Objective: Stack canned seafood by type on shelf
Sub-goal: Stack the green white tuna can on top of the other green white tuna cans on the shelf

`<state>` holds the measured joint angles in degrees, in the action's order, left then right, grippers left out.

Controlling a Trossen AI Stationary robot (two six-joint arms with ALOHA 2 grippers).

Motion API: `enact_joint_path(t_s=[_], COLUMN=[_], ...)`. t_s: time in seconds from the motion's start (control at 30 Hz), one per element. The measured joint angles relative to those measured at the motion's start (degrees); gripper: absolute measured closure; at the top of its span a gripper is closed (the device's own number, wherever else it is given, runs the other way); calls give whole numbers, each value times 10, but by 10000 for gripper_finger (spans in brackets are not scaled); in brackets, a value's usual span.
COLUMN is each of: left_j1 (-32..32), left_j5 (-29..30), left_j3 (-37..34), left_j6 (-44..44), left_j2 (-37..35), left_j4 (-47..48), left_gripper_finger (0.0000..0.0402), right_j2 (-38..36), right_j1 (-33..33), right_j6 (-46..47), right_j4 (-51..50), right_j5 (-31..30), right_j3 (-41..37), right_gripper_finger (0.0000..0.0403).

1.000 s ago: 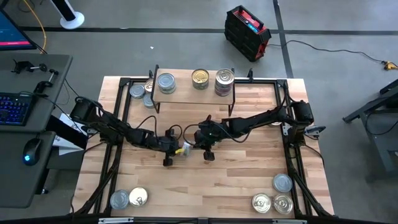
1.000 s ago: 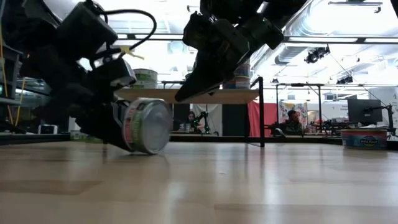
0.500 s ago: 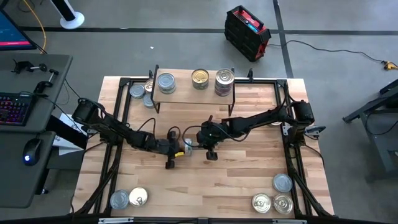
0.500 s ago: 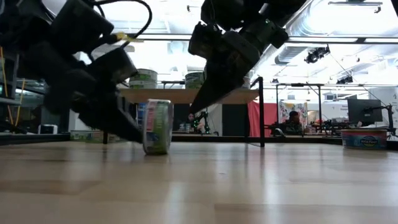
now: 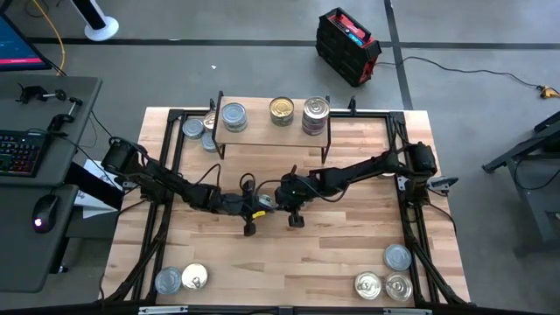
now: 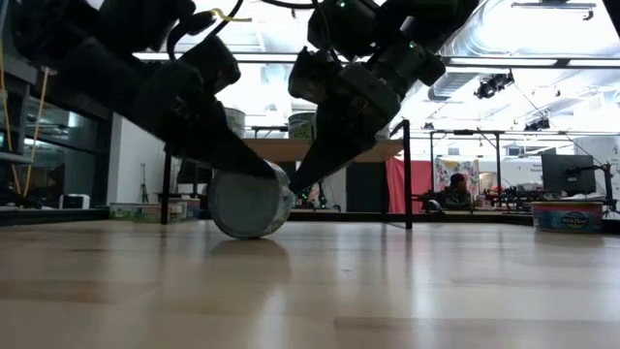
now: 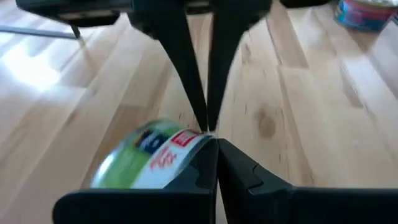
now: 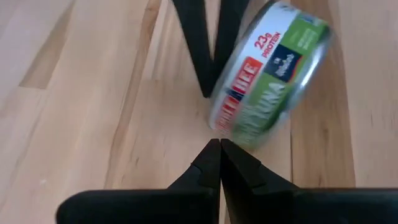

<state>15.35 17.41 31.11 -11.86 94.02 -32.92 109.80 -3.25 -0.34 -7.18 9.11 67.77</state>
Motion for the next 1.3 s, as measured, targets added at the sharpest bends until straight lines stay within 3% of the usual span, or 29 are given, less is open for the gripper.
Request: enact_joint_path(t_s=[0.23,0.33,0.47,0.63,0.77,0.97,1.13,1.3], left_j1=[0,0,1,-19,-55,-102,-118,-116], left_j5=[-1,-33,-61,-45,-65,-146,-171,-174], left_j3=[10,10,10,11,10,11,33,70], left_j6=[0,-1,0,-20,-21,0,24,81], left_j2=[0,-16,-104,-241,-285,-262,-219,-162], left_j4=[0,12,91,247,351,326,347,351], left_gripper_finger=[401,401,401,390,340,219,128,81], right_j2=[-8,-22,-60,-112,-142,-185,-272,-368], right_j1=[0,1,2,2,2,1,-19,-56], right_j6=[-12,-16,-26,-26,-8,35,124,252], right_j4=[-37,-84,-172,-266,-340,-450,-442,-378], right_j5=[0,0,0,-22,-43,-57,-56,-65], right_j3=[0,0,0,0,0,-12,-92,-195], right_gripper_finger=[403,403,403,403,403,403,403,403])
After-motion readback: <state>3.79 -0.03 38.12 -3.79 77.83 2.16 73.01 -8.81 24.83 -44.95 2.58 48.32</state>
